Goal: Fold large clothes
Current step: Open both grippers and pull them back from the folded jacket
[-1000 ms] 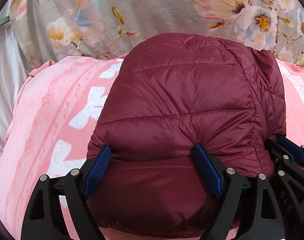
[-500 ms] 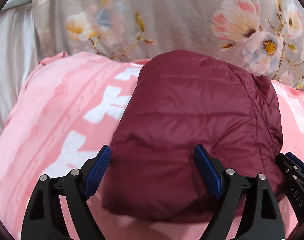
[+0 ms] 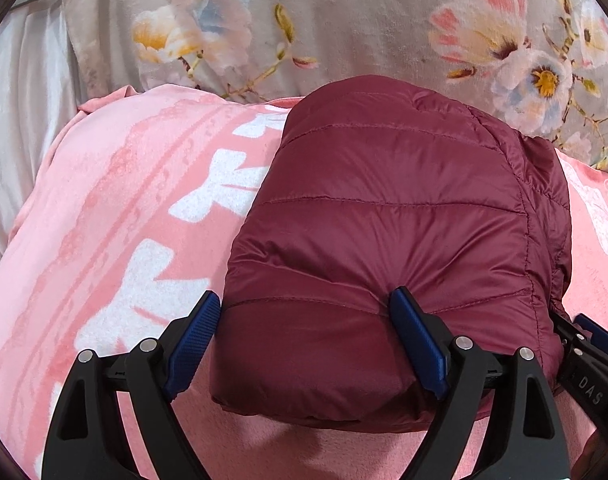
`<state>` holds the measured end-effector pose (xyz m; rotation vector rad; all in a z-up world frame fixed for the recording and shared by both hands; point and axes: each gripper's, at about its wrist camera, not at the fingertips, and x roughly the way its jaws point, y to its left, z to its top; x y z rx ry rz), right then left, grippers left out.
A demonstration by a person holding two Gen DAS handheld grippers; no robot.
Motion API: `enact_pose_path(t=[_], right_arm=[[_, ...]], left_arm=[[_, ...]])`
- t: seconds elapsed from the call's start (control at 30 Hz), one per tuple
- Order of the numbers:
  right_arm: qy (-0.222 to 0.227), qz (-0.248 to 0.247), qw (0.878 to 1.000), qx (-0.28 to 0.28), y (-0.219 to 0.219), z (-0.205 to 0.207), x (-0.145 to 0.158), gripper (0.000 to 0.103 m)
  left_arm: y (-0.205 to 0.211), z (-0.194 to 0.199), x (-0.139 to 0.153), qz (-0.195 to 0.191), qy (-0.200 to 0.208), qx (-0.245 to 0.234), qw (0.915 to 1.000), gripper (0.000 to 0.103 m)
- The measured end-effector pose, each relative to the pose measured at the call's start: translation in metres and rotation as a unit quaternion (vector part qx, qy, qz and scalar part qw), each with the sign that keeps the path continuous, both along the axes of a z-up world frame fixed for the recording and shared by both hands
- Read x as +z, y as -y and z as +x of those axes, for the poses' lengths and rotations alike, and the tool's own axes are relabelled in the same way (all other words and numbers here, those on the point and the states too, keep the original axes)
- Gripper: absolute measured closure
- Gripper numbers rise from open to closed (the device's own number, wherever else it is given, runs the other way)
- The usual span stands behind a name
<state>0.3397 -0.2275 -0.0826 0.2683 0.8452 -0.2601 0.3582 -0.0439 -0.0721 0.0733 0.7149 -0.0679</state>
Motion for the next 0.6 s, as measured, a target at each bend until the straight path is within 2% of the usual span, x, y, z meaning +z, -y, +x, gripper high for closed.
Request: enact_pose_path(t=[0.1,0.23,0.3,0.4,0.47,0.6], right_arm=[[0.03,0.02,0.999,-0.016,0.008,-0.015,0.006,0.042],[0.057,-0.017,0.998,-0.011,-0.011,-0.057,0.019,0.036],[0.062,-0.034,0.998,-0.001,-0.026,-0.079,0.023,0.031],[0.07,-0.067,0.995,0.013,-0.048,-0.117,0.031,0.029],[0.073,-0.077,0.994,0.017,-0.053,-0.135,0.034,0.024],[0.071,-0.081,0.994,0.01,-0.055,-0.171,0.037,0.024]], left_arm=[[-0.003,-0.009,0.0,-0.006,0.0,0.0,1.0,0.018],[-0.009,-0.041,0.002,-0.009,0.007,0.005,0.9999,0.016],[-0.007,-0.057,0.002,-0.002,0.003,0.011,0.9999,0.016],[-0.001,-0.083,0.0,0.021,-0.006,0.009,0.9997,0.016],[0.002,-0.104,0.001,0.031,0.004,0.006,0.9995,0.016],[-0.001,-0.14,0.002,0.027,0.006,0.005,0.9996,0.016]])
